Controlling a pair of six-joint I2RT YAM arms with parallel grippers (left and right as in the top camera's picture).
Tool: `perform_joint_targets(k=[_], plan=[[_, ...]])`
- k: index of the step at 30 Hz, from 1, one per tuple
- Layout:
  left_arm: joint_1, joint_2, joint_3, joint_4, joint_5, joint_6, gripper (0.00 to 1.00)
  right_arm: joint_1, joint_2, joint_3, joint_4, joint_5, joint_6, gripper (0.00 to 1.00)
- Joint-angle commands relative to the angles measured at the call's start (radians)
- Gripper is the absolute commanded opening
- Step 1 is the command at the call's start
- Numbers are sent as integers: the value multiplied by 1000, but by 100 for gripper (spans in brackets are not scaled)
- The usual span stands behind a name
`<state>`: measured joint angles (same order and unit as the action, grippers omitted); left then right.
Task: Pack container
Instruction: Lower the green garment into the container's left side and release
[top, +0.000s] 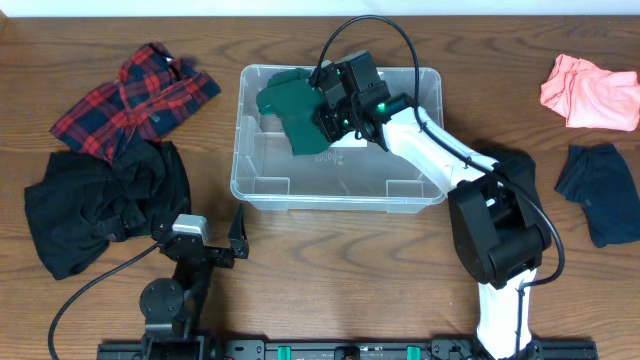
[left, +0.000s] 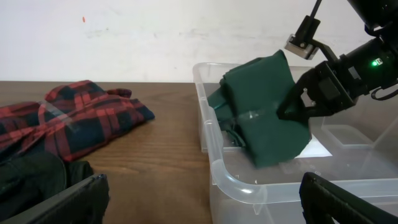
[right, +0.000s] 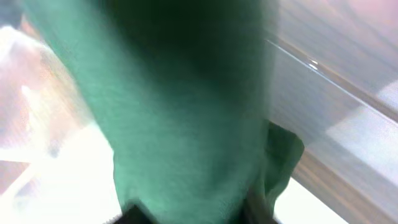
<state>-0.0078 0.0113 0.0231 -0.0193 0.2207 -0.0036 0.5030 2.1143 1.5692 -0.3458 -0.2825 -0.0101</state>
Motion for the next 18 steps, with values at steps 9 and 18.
perform_joint_targets(k=[9,18], plan=[[-3,1,-19,-32,6,-2,98,-5,-105,5,-5,-153,329,1],[-3,1,-19,-32,6,-2,98,-5,-155,5,19,-280,749,1]])
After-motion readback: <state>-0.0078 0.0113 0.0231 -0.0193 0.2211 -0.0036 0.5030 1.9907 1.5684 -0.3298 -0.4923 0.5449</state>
